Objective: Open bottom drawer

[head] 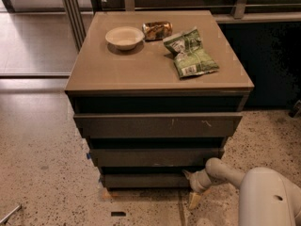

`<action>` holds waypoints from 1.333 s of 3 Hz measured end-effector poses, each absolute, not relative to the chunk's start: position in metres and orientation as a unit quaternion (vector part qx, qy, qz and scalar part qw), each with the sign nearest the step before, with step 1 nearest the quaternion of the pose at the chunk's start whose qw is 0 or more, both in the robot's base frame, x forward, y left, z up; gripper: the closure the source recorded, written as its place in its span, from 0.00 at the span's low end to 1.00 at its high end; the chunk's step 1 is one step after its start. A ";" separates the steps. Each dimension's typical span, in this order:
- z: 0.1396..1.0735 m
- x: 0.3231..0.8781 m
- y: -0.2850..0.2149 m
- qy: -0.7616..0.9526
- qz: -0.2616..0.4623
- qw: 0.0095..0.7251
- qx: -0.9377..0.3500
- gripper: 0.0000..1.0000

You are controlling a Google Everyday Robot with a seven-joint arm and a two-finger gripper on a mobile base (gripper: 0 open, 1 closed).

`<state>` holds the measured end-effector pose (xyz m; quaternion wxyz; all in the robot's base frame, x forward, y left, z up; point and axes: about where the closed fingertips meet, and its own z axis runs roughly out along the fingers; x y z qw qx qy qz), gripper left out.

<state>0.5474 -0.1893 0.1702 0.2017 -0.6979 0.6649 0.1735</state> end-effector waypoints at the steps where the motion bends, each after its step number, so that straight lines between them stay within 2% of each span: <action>1: 0.174 0.531 -0.195 0.673 0.186 0.187 -0.691 0.00; 4: 0.189 0.476 -0.207 0.690 0.246 0.135 -0.667 0.00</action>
Offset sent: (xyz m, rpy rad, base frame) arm -0.0498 -0.0222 0.0204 -0.0098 0.1342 -0.0450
